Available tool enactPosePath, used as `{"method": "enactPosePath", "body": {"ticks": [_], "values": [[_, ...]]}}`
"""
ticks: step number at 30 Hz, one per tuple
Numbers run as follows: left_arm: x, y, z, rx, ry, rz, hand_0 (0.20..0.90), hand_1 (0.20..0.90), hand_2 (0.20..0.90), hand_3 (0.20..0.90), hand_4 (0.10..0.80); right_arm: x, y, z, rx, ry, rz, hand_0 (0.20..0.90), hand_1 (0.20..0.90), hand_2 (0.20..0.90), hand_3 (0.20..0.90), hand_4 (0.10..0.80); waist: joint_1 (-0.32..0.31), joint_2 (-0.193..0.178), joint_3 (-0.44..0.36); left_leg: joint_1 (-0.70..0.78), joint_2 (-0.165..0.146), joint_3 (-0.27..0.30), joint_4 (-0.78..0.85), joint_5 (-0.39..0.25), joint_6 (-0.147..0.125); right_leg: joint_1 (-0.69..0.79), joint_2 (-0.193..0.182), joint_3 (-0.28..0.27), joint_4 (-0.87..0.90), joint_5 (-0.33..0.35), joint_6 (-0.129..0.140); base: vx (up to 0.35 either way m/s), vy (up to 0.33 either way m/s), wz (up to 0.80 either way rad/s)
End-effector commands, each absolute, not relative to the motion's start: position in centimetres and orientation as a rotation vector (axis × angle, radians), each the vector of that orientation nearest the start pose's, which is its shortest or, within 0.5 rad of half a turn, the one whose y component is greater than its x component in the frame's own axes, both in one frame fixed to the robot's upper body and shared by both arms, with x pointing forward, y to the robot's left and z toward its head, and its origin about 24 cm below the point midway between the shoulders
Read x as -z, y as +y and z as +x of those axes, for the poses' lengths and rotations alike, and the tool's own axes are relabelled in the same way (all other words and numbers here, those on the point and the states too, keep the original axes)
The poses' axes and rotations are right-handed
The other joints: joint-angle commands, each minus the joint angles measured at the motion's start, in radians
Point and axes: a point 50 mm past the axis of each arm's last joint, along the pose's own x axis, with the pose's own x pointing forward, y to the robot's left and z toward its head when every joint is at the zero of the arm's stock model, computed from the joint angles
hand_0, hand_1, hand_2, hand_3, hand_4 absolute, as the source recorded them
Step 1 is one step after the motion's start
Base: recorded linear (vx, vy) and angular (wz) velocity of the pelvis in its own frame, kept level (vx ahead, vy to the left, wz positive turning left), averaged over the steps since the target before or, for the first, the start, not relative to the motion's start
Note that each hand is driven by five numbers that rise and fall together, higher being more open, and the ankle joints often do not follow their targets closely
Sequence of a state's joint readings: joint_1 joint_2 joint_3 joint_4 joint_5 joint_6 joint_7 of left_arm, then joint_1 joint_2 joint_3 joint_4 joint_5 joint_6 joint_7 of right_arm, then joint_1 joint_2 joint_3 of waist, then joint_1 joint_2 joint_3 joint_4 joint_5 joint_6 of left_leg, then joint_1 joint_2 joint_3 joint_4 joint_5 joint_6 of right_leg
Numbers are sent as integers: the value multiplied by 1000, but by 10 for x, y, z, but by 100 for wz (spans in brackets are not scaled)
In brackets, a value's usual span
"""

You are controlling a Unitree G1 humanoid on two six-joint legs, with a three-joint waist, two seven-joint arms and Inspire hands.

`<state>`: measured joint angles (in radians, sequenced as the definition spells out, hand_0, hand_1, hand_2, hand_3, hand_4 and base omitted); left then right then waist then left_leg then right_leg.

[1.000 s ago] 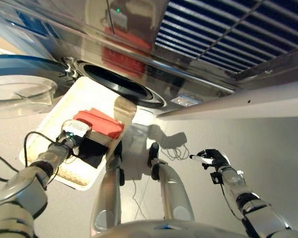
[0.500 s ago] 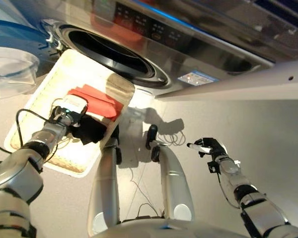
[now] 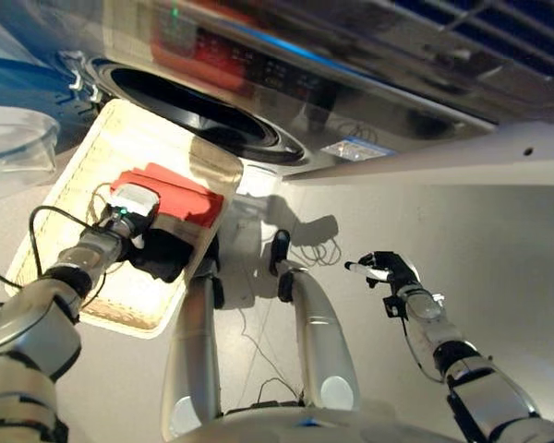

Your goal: Pick up the clothes and place them into the washing machine

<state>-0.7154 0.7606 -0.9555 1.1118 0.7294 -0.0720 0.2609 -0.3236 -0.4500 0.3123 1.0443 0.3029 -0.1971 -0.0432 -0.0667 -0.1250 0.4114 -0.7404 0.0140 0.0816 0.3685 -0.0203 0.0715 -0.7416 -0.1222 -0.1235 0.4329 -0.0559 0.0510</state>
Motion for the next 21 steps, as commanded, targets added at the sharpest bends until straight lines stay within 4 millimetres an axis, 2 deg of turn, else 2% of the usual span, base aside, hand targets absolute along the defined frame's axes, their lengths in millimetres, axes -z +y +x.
{"method": "enactPosePath", "body": {"ticks": [1, 5, 12, 15, 19, 20, 21], "values": [[-15, 318, 306, 277, 387, 1963, 200, 200, 200, 200, 300, 59, -304, 231, 179, 594, -405, 900, 900, 900, 900, 800, 22, 24, -29, 20, -24, -72, -96, 32, -82, 84, 18, -25, -176, 121, 16, -55, -1, 2], [-8, 319, 299, 265, 406, 1914, 200, 200, 200, 200, 300, 62, -305, 227, 179, 609, -405, 900, 900, 900, 900, 800, 27, 28, -48, 80, -26, -68, -163, 58, -86, 141, 19, -23, -237, 144, 25, 28, 0, -1], [-2, 322, 289, 93, 414, 1687, 200, 200, 200, 200, 300, 77, -304, 210, 199, 671, -377, 900, 900, 900, 900, 800, 43, 43, -93, 212, -34, -68, -325, 121, -98, 252, 19, -22, -359, 199, 41, 77, -8, -4], [0, 326, 283, -31, 423, 1508, 200, 200, 200, 200, 300, 84, -302, 201, 208, 700, -352, 900, 900, 900, 900, 800, 49, 45, -110, 251, -36, -70, -365, 139, -104, 288, 21, -23, -398, 214, 45, 62, -17, 1], [1, 327, 277, -216, 407, 1132, 200, 200, 200, 200, 300, 92, -297, 192, 209, 732, -324, 900, 900, 900, 900, 800, 57, 49, -120, 269, -37, -71, -371, 142, -106, 307, 19, -18, -416, 222, 44, 20, -7, 6], [6, 327, 274, -267, 424, 989, 200, 200, 200, 200, 300, 93, -296, 191, 204, 739, -322, 900, 900, 900, 900, 800, 57, 49, -121, 271, -37, -71, -372, 143, -105, 309, 19, -16, -417, 223, 44, 13, 4, -3], [8, 323, 274, -341, 403, 776, 200, 200, 200, 200, 300, 95, -295, 189, 202, 748, -317, 900, 900, 900, 900, 800, 59, 49, -123, 277, -37, -72, -375, 144, -106, 313, 20, -12, -419, 224, 43, 0, 0, 0]]}}
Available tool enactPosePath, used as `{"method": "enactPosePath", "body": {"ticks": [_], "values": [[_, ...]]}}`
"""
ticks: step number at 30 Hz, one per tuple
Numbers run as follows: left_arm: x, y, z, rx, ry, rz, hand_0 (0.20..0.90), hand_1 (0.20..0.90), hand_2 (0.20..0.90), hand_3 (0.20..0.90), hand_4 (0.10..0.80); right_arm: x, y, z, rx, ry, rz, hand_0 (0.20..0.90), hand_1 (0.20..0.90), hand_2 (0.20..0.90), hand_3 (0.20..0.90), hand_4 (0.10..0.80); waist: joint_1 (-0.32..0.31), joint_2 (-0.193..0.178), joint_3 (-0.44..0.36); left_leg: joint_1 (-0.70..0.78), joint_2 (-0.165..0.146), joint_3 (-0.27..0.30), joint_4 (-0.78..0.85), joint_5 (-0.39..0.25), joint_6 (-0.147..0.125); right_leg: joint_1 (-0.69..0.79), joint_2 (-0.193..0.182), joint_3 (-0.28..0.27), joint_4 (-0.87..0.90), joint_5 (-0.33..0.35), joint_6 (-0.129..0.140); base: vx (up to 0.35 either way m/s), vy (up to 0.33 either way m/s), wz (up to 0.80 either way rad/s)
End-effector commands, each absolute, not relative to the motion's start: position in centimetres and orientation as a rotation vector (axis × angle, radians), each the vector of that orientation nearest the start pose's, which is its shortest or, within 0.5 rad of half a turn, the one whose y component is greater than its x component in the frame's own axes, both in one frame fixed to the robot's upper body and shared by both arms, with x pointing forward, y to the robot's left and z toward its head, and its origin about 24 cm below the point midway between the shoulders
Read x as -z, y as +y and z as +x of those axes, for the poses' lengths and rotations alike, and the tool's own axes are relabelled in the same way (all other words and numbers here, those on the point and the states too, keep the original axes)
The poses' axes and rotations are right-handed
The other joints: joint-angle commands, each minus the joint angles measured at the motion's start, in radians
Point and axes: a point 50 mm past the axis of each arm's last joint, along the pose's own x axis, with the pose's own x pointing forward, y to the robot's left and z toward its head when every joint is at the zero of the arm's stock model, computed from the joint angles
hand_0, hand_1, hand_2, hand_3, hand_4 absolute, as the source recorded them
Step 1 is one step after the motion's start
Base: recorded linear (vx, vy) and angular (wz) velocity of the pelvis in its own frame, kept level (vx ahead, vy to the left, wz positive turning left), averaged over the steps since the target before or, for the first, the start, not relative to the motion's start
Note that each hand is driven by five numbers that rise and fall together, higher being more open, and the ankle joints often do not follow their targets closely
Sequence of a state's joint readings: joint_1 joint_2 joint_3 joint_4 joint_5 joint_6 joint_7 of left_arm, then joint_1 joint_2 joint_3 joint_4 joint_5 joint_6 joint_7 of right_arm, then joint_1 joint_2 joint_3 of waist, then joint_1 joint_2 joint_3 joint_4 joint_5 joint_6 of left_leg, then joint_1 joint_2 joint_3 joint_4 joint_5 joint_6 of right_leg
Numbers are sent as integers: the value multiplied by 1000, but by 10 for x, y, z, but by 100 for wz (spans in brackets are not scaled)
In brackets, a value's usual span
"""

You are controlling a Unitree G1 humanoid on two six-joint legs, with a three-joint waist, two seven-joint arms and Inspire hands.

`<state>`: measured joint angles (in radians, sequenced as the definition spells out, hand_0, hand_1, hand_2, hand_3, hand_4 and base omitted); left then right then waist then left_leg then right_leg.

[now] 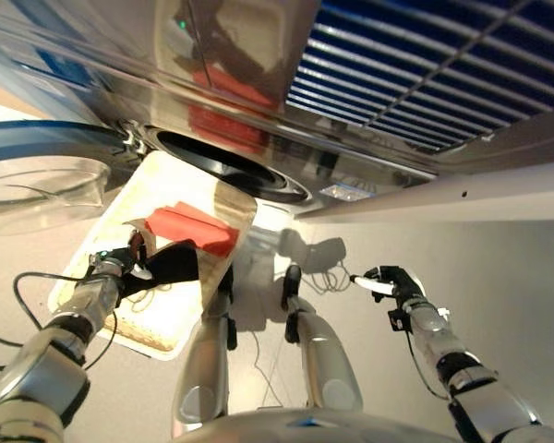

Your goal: Pick up the clothes and place them into the washing machine

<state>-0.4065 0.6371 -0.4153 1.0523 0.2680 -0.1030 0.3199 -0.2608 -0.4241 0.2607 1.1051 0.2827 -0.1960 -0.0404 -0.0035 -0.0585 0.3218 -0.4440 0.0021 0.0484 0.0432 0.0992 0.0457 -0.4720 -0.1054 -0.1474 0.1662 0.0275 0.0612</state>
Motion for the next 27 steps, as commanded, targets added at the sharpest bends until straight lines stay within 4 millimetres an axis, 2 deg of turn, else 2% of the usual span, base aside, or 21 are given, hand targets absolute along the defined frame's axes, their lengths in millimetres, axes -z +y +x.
{"method": "enactPosePath", "body": {"ticks": [1, 4, 7, 8, 9, 11, 13, 14, 15, 18, 20, 22, 23, 27], "values": [[12, 318, 273, -382, 391, 601, 200, 200, 200, 200, 300, 97, -294, 188, 199, 756, -313, 900, 900, 900, 900, 800, -4, -17, -37, -14, -26, -39, -56, 26, -80, 46, 4, 13, -154, 140, 33, 0, 0, 0], [14, 296, 279, -417, 309, 239, 200, 200, 200, 200, 300, 99, -291, 186, 195, 768, -309, 900, 900, 900, 900, 800, -4, -16, -41, -3, -25, -40, -74, 34, -83, 54, 5, 9, -162, 142, 33, 2, -5, -1], [13, 273, 288, -418, 238, -11, 200, 200, 200, 200, 300, 102, -289, 184, 193, 781, -306, 900, 900, 900, 900, 800, -6, -18, -44, 0, -22, -44, -77, 35, -84, 54, 8, 7, -161, 139, 31, 2, -4, -2], [13, 273, 288, -418, 238, -11, 200, 200, 200, 200, 300, 102, -289, 184, 193, 781, -307, 900, 900, 900, 900, 800, -6, -18, -44, 0, -22, -44, -77, 35, -84, 54, 8, 7, -161, 139, 31, -2, -23, 4], [4, 257, 297, -398, 166, -146, 200, 200, 200, 200, 300, 102, -287, 184, 195, 782, -304, 900, 900, 900, 900, 800, -9, -22, -43, -3, -21, -45, -72, 34, -84, 50, 10, 7, -155, 136, 29, -5, -27, 4], [-2, 239, 306, -389, 117, -307, 200, 200, 200, 200, 300, 105, -283, 183, 193, 793, -301, 900, 900, 900, 900, 800, -13, -26, -40, -9, -19, -47, -63, 30, -83, 42, 11, 10, -140, 128, 25, -15, -30, 5], [-9, 226, 315, -390, 82, -400, 200, 200, 200, 200, 300, 106, -281, 184, 197, 794, -300, 900, 900, 900, 900, 800, -19, -28, -35, -17, -17, -46, -52, 26, -83, 28, 12, 11, -119, 120, 22, -13, -10, 2], [-9, 226, 315, -390, 81, -400, 200, 200, 200, 200, 300, 106, -282, 184, 198, 794, -300, 900, 900, 900, 900, 800, -19, -28, -35, -18, -17, -46, -52, 25, -83, 27, 12, 11, -118, 119, 22, -54, -19, -3], [-23, 208, 328, -352, 31, -488, 200, 200, 200, 200, 300, 104, -278, 188, 196, 779, -305, 900, 900, 900, 900, 800, -26, -32, -23, -37, -16, -43, -27, 20, -82, 4, 11, 12, -89, 111, 18, -76, -20, -7], [-44, 187, 344, -323, -32, -592, 200, 200, 200, 200, 300, 102, -275, 194, 208, 759, -303, 900, 900, 900, 900, 800, -41, -37, -2, -85, -17, -28, 35, 1, -85, -37, 6, 9, -45, 99, 12, -92, -23, -3], [-57, 181, 353, -321, -63, -639, 200, 200, 200, 200, 300, 102, -273, 194, 210, 756, -304, 900, 900, 900, 900, 800, -52, -39, 2, -121, -16, -20, 75, -13, -87, -64, 4, 7, -22, 90, 11, -54, -19, 11], [-57, 181, 353, -321, -63, -639, 200, 200, 200, 200, 300, 102, -273, 194, 211, 756, -305, 900, 900, 900, 900, 800, -53, -39, 1, -124, -16, -20, 78, -14, -87, -67, 4, 7, -21, 90, 11, -28, -7, 2], [-73, 177, 361, -328, -106, -706, 200, 200, 200, 200, 300, 102, -272, 195, 215, 749, -304, 900, 900, 900, 900, 800, -63, -38, 2, -152, -15, -9, 106, -26, -90, -92, 3, 5, 4, 81, 9, -52, -8, -5], [-103, 179, 375, -340, -185, -765, 200, 200, 200, 200, 300, 103, -271, 193, 219, 756, -312, 900, 900, 900, 900, 800, -82, -36, -6, -205, -5, -3, 150, -45, -95, -150, 0, 7, 54, 68, 7, -39, -6, 7]]}}
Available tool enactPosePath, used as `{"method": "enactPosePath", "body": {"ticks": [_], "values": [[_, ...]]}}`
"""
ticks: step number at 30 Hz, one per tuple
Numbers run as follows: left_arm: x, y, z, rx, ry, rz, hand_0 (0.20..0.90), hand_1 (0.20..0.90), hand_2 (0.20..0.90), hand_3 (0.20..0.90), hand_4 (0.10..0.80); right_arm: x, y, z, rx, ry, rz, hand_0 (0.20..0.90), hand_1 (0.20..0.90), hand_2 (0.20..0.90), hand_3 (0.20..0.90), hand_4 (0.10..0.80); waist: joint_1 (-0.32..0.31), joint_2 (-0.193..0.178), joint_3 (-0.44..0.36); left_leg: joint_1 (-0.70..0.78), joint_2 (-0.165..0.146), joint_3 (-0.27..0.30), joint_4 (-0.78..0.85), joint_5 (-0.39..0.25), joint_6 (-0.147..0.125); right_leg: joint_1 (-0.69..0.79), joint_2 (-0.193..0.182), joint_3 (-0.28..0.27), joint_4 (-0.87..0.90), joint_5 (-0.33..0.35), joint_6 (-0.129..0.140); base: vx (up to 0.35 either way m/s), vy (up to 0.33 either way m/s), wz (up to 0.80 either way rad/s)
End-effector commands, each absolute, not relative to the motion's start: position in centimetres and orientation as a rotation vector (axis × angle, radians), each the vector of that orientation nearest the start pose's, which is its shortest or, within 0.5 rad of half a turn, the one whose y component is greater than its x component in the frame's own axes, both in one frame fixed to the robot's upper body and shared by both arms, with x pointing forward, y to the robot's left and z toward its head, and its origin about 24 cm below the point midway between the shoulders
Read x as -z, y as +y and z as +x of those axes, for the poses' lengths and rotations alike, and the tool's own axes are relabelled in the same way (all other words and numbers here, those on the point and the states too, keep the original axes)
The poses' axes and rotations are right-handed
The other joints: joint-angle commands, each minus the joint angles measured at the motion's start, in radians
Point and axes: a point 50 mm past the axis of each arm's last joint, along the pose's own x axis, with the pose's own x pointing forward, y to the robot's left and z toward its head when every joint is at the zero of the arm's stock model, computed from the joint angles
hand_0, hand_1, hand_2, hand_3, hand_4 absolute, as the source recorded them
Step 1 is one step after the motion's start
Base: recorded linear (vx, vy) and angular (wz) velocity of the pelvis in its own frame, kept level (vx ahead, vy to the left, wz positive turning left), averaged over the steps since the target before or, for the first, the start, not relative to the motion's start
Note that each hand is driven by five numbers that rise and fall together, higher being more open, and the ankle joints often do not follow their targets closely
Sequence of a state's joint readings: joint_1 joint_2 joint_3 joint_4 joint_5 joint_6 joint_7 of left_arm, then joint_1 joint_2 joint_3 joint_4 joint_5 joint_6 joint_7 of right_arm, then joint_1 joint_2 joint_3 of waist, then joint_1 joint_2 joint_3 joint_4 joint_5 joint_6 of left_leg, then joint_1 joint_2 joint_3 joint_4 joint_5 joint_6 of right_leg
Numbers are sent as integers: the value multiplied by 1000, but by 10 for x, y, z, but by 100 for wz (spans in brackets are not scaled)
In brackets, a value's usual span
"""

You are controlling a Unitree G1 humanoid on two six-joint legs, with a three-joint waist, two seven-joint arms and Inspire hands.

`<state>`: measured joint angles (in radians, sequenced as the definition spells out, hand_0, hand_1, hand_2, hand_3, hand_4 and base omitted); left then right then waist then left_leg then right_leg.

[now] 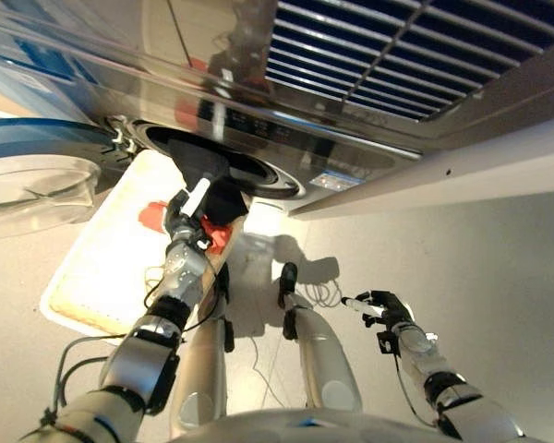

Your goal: Pick up the clothes and place them into the washing machine

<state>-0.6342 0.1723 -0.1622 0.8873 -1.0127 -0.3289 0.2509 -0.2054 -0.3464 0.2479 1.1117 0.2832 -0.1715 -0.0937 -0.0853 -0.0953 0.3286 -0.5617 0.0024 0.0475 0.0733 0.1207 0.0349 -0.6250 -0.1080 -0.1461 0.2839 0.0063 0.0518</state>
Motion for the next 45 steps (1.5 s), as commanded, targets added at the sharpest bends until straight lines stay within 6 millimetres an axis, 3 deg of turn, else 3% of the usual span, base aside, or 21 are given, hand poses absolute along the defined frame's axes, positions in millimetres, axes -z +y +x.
{"method": "enactPosePath", "body": {"ticks": [1, 6, 12, 19, 24, 25, 45], "values": [[-109, 182, 378, -346, -196, -763, 200, 200, 200, 200, 300, 102, -270, 193, 215, 752, -314, 900, 900, 900, 900, 800, -4, 0, -14, -94, -2, 1, 126, -69, -84, -7, 2, 6, -56, 87, 17, 0, 0, 0], [-152, 202, 393, -383, -281, -725, 200, 200, 200, 200, 300, 100, -269, 196, 208, 737, -323, 900, 900, 900, 900, 800, -24, -9, -19, -112, 12, -7, 151, -114, -78, -35, 16, 19, -26, 58, 24, 42, -6, -9], [-178, 229, 398, -445, -330, -707, 200, 200, 200, 200, 300, 92, -265, 208, 188, 682, -311, 900, 900, 900, 900, 800, -42, -35, -4, -118, 17, -10, 165, -123, -61, -46, 25, 33, -29, 70, 26, -12, 6, -11], [-213, 250, 394, -512, -470, -741, 200, 200, 200, 200, 300, 99, -265, 197, 182, 707, -299, 900, 900, 900, 900, 800, -66, -56, -20, -107, 18, -7, 167, -139, -55, -39, 47, 55, -57, 77, 21, 10, 3, -6], [-219, 260, 390, -530, -518, -770, 208, 208, 208, 208, 306, 101, -264, 192, 171, 720, -298, 900, 900, 900, 900, 800, -74, -67, -41, -98, 22, 0, 162, -147, -55, -29, 58, 69, -82, 84, 22, 29, -3, -18], [-221, 260, 390, -534, -527, -787, 900, 900, 900, 900, 800, 102, -265, 192, 171, 725, -300, 900, 900, 900, 900, 800, -74, -67, -46, -95, 23, 0, 159, -147, -56, -27, 60, 70, -88, 85, 22, 45, -13, -19], [-167, 257, 388, -504, -374, -825, 900, 900, 900, 900, 800, 100, -269, 191, 164, 728, -296, 900, 900, 900, 900, 800, -58, -45, -72, -43, 13, -12, 61, -107, -69, 22, 56, 72, -170, 116, 21, 17, -4, -5]]}}
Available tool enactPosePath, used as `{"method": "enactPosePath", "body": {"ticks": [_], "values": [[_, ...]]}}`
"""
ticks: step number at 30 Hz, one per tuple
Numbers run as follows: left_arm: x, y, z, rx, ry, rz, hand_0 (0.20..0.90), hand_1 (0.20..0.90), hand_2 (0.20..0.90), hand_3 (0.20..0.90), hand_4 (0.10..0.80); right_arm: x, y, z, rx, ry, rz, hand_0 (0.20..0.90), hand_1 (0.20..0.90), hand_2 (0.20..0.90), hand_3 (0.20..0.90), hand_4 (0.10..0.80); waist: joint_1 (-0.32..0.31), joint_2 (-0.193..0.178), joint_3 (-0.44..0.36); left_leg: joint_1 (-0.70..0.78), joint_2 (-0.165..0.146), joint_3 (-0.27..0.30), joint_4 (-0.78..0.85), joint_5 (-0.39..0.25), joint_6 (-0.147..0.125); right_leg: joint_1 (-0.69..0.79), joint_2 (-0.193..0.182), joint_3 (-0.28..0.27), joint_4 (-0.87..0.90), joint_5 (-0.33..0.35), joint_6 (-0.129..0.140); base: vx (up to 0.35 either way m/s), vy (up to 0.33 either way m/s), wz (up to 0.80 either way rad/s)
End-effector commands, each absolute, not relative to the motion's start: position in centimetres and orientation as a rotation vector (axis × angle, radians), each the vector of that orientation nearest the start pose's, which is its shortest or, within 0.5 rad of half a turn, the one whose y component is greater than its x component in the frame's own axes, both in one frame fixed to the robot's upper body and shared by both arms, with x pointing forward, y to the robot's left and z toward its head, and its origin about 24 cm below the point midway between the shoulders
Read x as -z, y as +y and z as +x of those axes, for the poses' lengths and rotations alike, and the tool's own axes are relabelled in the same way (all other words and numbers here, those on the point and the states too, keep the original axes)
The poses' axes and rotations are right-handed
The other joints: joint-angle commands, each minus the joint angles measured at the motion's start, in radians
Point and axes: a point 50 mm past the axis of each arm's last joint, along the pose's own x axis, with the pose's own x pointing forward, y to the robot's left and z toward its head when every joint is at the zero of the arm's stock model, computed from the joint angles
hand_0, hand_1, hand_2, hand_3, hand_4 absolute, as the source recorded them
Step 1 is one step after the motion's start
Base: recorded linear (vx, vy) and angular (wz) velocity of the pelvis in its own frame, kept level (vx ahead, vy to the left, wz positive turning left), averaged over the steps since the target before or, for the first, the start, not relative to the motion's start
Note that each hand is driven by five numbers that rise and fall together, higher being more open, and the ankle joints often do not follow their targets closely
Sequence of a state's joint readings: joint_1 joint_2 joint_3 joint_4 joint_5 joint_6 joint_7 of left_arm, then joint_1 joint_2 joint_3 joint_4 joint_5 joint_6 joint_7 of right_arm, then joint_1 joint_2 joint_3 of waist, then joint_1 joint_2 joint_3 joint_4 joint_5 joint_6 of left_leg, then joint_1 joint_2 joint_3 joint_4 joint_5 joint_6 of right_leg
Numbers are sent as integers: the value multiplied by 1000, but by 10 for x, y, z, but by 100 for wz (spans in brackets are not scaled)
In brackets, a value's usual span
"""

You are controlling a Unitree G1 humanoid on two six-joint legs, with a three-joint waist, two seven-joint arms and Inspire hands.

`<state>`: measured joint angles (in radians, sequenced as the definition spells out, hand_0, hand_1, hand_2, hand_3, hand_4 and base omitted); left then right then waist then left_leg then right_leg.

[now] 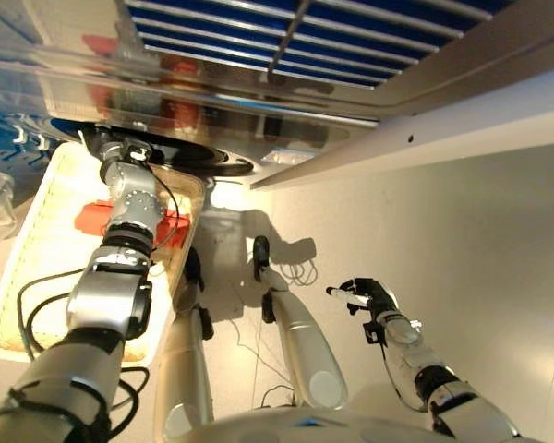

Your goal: Pick up the clothes and place them into the washing machine

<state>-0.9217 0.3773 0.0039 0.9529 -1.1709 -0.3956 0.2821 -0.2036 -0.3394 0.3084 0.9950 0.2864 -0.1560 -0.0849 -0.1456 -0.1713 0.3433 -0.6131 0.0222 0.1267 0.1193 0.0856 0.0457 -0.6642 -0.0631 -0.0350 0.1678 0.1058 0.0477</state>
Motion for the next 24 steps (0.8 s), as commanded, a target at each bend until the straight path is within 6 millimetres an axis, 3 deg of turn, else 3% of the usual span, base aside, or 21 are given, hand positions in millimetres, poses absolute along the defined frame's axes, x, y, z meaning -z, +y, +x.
{"method": "enactPosePath", "body": {"ticks": [1, 7, 10, 11, 13, 14, 15, 16, 18, 19, 20, 21, 24], "values": [[-162, 257, 388, -508, -357, -815, 900, 900, 900, 900, 800, 100, -269, 192, 163, 726, -295, 900, 900, 900, 900, 800, 3, 32, -86, 5, -9, -91, 14, -67, -80, 59, 10, -40, -55, 19, 25, -1, 0, 4], [-133, 264, 380, -537, -239, -608, 900, 900, 900, 900, 800, 99, -268, 193, 160, 718, -293, 900, 900, 900, 900, 800, 14, 38, -79, -2, -9, -94, 28, -73, -79, 60, 7, -44, -50, 17, 22, -1, 0, 1], [-113, 278, 368, -581, -142, -278, 900, 900, 900, 900, 800, 97, -270, 195, 167, 696, -285, 900, 900, 900, 900, 800, 24, 40, -67, -9, -11, -94, 37, -70, -77, 59, 5, -47, -47, 20, 21, 0, 0, 0], [-113, 278, 368, -582, -142, -276, 900, 900, 900, 900, 800, 97, -269, 195, 166, 696, -285, 900, 900, 900, 900, 800, 23, 40, -68, -10, -11, -94, 38, -70, -77, 59, 5, -47, -47, 20, 21, 0, 0, 0], [-103, 286, 358, -604, -105, -7, 900, 900, 900, 900, 800, 95, -270, 196, 175, 673, -276, 900, 900, 900, 900, 800, 31, 40, -58, -14, -13, -95, 38, -64, -77, 57, 3, -49, -47, 24, 20, -67, -4, 0], [-103, 285, 358, -605, -105, -4, 900, 900, 900, 900, 800, 95, -270, 196, 175, 672, -275, 900, 900, 900, 900, 800, 29, 35, -51, -27, -17, -84, 41, -33, -72, 47, -3, -55, -48, 48, 13, 0, 0, 0], [-93, 290, 353, -612, -65, 72, 900, 900, 900, 900, 800, 94, -269, 197, 178, 663, -274, 900, 900, 900, 900, 800, 34, 41, -56, -14, -13, -95, 39, -64, -76, 58, 3, -50, -47, 23, 20, -119, -2, 2], [-91, 293, 350, -616, -50, 195, 900, 900, 900, 900, 800, 94, -270, 196, 185, 656, -272, 900, 900, 900, 900, 800, 33, 37, -46, -29, -18, -85, 41, -29, -72, 46, -5, -56, -49, 49, 13, 0, 0, 0], [-89, 295, 344, -594, -52, 454, 900, 900, 900, 900, 800, 93, -271, 195, 196, 637, -276, 900, 900, 900, 900, 800, 42, 42, -42, -30, -19, -89, 41, -27, -71, 47, -9, -58, -50, 50, 14, -16, 8, -1], [-85, 301, 336, -578, -55, 616, 900, 900, 900, 900, 800, 93, -273, 192, 207, 631, -277, 900, 900, 900, 900, 800, 51, 52, -47, -17, -17, -98, 39, -57, -75, 59, -5, -54, -47, 27, 21, 0, 0, 0], [-88, 307, 332, -595, -73, 736, 900, 900, 900, 900, 800, 93, -274, 191, 210, 622, -277, 900, 900, 900, 900, 800, 53, 49, -39, -31, -22, -92, 39, -24, -69, 47, -12, -59, -50, 51, 15, 101, 12, 6], [-88, 307, 332, -595, -71, 736, 900, 900, 900, 900, 800, 93, -274, 190, 210, 624, -277, 900, 900, 900, 900, 800, 56, 54, -46, -17, -18, -100, 38, -56, -74, 58, -5, -54, -47, 27, 21, -3, 6, 7], [-92, 319, 326, -610, -81, 965, 900, 900, 900, 900, 800, 95, -278, 183, 219, 630, -290, 900, 900, 900, 900, 800, 62, 60, -45, -19, -18, -101, 38, -55, -73, 57, -10, -57, -47, 28, 23, -2, 10, 3]]}}
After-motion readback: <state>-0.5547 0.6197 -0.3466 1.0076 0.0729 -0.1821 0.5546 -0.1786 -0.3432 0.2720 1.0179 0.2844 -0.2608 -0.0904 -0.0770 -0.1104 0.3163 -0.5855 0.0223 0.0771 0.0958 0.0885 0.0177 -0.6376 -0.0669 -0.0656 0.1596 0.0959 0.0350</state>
